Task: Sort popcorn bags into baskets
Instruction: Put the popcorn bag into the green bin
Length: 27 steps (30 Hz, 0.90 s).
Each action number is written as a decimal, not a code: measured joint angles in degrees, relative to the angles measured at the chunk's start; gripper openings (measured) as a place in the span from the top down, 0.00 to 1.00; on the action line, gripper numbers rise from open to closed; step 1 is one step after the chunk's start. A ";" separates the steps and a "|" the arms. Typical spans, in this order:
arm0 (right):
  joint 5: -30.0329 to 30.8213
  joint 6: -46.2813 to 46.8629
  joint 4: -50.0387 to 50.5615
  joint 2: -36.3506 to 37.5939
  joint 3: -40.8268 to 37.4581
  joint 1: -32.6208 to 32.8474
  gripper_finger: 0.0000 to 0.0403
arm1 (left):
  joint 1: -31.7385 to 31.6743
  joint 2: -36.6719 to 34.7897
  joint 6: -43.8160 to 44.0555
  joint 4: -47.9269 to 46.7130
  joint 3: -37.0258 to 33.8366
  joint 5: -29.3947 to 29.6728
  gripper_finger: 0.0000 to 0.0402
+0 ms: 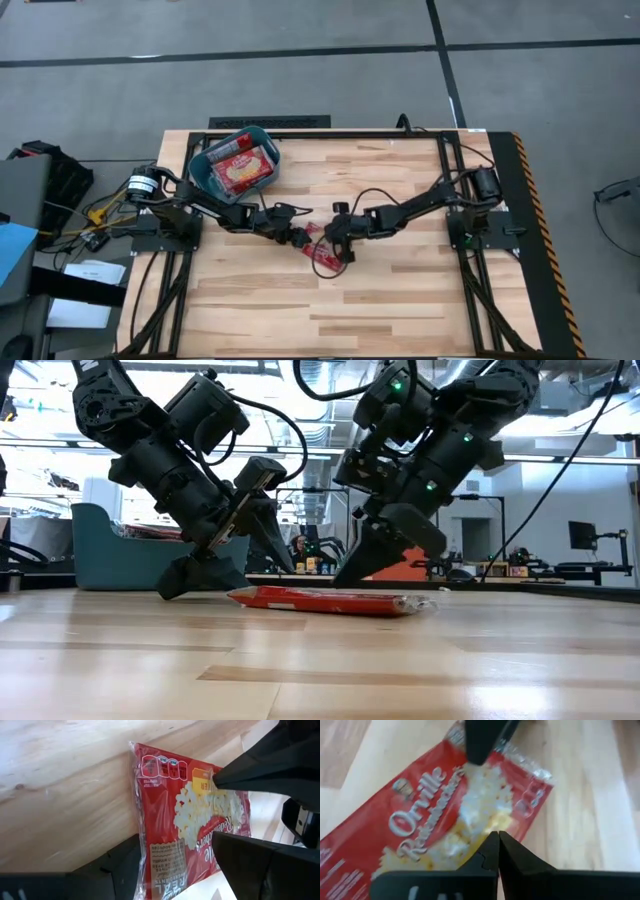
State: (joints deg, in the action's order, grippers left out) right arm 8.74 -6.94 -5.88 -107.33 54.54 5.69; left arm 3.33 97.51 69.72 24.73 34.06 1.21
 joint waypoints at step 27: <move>6.77 6.61 20.97 16.92 0.09 6.58 0.97 | 0.05 -1.02 4.95 5.96 0.62 4.07 1.00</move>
State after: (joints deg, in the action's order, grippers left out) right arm 15.50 -0.33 15.09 -90.41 54.63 12.27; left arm 3.38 96.50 74.67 30.69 34.69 5.28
